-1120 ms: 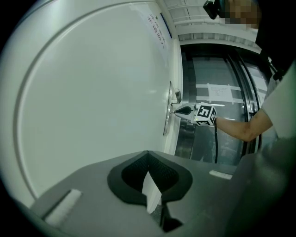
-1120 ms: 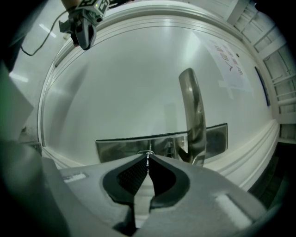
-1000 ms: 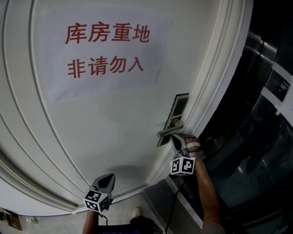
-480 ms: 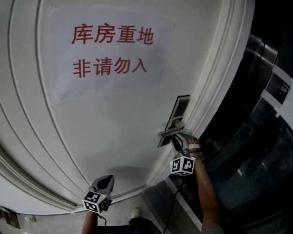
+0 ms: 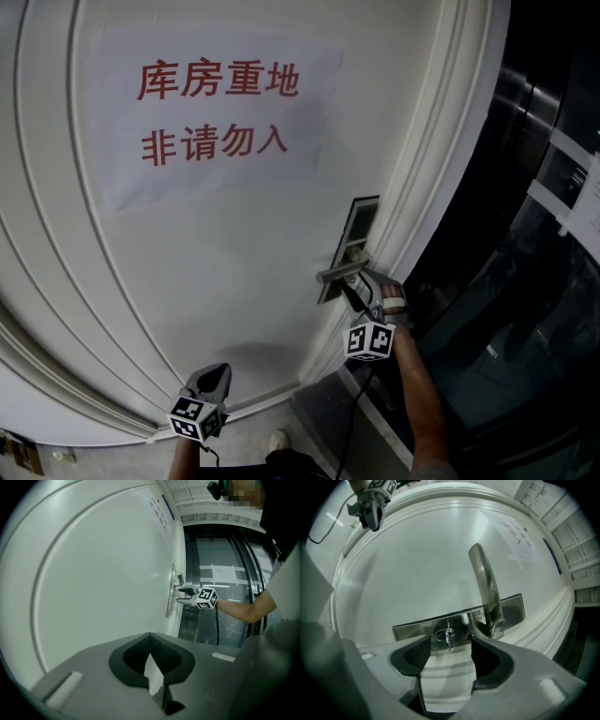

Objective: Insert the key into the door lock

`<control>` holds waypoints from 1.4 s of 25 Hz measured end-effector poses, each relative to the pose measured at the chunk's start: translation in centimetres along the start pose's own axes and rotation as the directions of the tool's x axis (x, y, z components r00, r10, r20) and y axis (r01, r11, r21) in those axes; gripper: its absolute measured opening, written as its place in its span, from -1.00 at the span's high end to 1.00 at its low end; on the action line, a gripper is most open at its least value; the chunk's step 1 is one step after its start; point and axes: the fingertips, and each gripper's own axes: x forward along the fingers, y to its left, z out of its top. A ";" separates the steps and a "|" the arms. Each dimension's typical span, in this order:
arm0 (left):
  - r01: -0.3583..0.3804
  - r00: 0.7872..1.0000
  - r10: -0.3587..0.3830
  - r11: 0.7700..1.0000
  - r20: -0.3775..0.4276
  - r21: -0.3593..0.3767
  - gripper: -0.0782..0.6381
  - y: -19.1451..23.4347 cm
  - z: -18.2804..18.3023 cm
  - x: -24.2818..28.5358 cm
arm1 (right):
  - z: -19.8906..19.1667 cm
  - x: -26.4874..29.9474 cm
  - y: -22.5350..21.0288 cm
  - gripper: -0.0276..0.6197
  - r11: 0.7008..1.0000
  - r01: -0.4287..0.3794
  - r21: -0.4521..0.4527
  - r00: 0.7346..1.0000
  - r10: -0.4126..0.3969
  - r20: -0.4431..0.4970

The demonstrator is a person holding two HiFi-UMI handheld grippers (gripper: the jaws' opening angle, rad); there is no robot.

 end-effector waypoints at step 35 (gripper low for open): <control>0.062 0.998 -0.061 0.996 -0.014 0.057 0.78 -4.6 0.3 -2.8 | 2.2 -12.1 2.0 0.91 0.567 0.009 0.824 0.994 -0.093 0.053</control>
